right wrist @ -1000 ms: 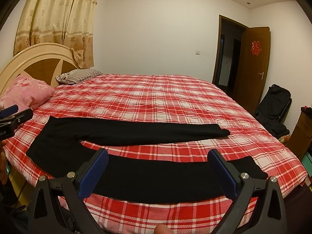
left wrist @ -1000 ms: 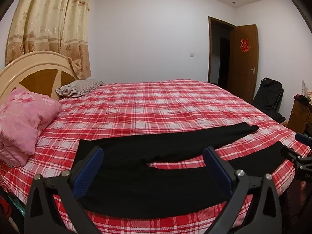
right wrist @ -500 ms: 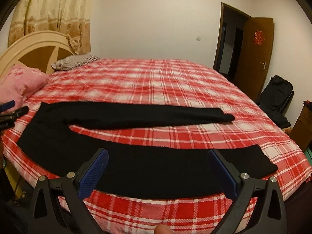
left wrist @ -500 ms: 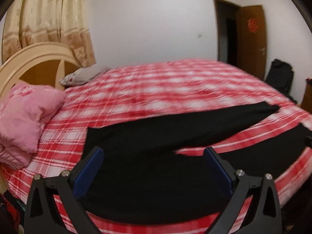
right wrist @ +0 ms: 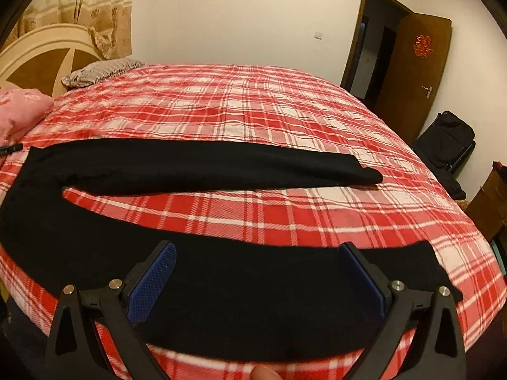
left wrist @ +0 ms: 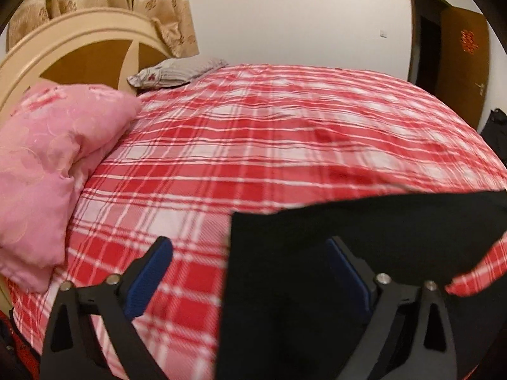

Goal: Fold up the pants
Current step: 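Grasp the black pants edge with the left tool while the right tool grasps another edge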

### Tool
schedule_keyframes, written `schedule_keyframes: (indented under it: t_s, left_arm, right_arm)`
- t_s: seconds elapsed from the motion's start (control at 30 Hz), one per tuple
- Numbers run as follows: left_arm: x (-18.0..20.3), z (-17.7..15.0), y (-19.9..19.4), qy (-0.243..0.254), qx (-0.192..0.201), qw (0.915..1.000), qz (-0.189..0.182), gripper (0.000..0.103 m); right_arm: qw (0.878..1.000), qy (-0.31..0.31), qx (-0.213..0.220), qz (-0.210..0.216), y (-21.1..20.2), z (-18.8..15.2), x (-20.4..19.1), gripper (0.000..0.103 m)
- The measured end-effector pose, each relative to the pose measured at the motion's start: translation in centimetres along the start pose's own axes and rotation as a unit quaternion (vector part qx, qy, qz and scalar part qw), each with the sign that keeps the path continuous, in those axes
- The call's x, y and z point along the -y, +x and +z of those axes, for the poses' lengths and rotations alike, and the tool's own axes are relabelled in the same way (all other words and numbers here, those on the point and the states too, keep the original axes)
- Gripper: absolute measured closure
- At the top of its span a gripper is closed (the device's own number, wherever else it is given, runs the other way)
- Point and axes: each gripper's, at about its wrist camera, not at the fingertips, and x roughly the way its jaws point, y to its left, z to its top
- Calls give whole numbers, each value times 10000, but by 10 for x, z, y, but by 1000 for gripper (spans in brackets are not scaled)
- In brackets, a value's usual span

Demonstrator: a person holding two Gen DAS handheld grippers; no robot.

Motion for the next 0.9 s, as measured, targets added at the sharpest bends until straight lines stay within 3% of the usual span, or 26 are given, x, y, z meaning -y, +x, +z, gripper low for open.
schedule_keyframes:
  t_s: [0.17, 0.27, 0.3, 0.43, 0.5, 0.6, 0.77, 0.83, 0.9]
  left_arm:
    - [-16, 13, 39, -199, -308, 9985, -406, 21]
    - [-16, 14, 59, -200, -552, 9959, -687, 35]
    - [-16, 15, 64, -175, -603, 9955, -707, 40]
    - [-15, 14, 81, -146, -710, 9940, -821, 42]
    - [-16, 13, 89, -142, -825, 9926, -877, 55]
    - [-16, 10, 98, -94, -927, 9909, -968, 63]
    - [-20, 12, 98, -64, -857, 9889, -1214, 78]
    - [-20, 14, 97, -77, -862, 9879, -1288, 87]
    - [-18, 15, 95, -47, -866, 9876, -1309, 89]
  right_arm:
    - [9996, 125, -198, 143, 26, 13, 17, 1]
    - [9987, 315, -347, 189, 43, 24, 31, 1]
    - [9985, 343, -374, 201, 47, 27, 34, 1]
    - [9977, 458, -433, 243, 64, 41, 50, 1]
    - [9968, 568, -471, 320, 72, 49, 59, 1]
    - [9971, 539, -448, 308, 83, 61, 67, 2]
    - [9951, 500, -766, 370, 110, 80, 94, 39]
    - [9934, 619, -875, 405, 119, 84, 108, 40]
    - [9921, 739, -964, 313, 130, 90, 127, 40]
